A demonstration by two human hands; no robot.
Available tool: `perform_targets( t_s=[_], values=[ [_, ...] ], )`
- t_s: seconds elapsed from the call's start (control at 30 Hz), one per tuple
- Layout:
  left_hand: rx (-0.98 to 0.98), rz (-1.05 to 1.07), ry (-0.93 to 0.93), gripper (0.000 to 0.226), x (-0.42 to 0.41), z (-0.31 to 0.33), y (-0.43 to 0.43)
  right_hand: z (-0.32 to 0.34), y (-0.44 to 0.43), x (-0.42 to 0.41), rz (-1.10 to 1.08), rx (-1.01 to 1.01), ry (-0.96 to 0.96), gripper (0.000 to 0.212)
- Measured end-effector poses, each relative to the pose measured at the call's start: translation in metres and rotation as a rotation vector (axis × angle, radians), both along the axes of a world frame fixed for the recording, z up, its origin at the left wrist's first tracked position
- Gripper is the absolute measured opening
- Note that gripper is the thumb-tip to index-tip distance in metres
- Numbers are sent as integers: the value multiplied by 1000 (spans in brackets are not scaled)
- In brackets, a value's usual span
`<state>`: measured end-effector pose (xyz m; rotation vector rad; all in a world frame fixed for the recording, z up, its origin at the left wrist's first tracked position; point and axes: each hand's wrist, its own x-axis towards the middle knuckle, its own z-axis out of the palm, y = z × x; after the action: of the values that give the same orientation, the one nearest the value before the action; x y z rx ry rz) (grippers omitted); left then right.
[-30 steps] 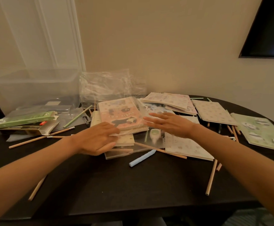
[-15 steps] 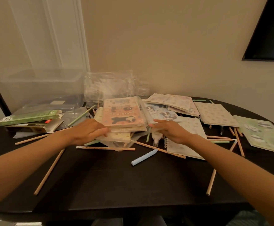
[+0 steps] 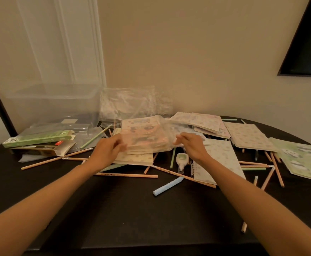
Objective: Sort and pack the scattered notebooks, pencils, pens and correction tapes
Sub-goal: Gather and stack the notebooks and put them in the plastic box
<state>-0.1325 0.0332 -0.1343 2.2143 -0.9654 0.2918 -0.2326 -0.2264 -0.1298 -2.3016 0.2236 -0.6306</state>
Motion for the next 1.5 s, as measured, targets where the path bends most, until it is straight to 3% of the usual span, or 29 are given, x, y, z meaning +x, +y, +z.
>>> perform_targets(
  t_s=[0.17, 0.3, 0.37, 0.53, 0.7, 0.8, 0.97, 1.03, 1.13, 1.3, 1.37, 1.5],
  values=[
    [-207, 206, 147, 26, 2, -4, -20, -4, 13, 18, -171, 148, -80, 44],
    [-227, 342, 166, 36, 8, -1, -32, -5, 16, 31, -299, 12, -9, 38],
    [-210, 405, 270, 38, 16, 3, -36, -4, 18, 36, -341, 2, 11, 37],
    [-222, 503, 521, 27, 34, 16, -40, 7, 21, 54, -565, 288, 70, 42],
    [-174, 455, 686, 4, 46, 26, -43, 13, 13, 62, -594, 581, 62, 21],
    [-154, 389, 807, 12, 50, 33, -49, 14, 11, 64, -580, 726, 21, 5],
    [-134, 338, 1103, 13, 51, 41, -53, 23, 4, 63, -555, 912, 13, 6],
    [-214, 280, 1254, 20, 51, 41, -54, 27, 1, 62, -528, 980, 13, 12],
    [-496, 169, 1501, 21, 46, 40, -56, 27, -2, 63, -515, 1042, 13, 13],
    [-658, 118, 1451, 16, 35, 36, -63, 19, -9, 60, -500, 1065, 23, 22],
    [-664, 117, 1442, 18, 33, 35, -62, 18, -8, 55, -450, 1006, 129, 14],
    [-677, 136, 1420, 19, 29, 35, -57, 15, -7, 56, -288, 822, 159, 24]
  ],
)
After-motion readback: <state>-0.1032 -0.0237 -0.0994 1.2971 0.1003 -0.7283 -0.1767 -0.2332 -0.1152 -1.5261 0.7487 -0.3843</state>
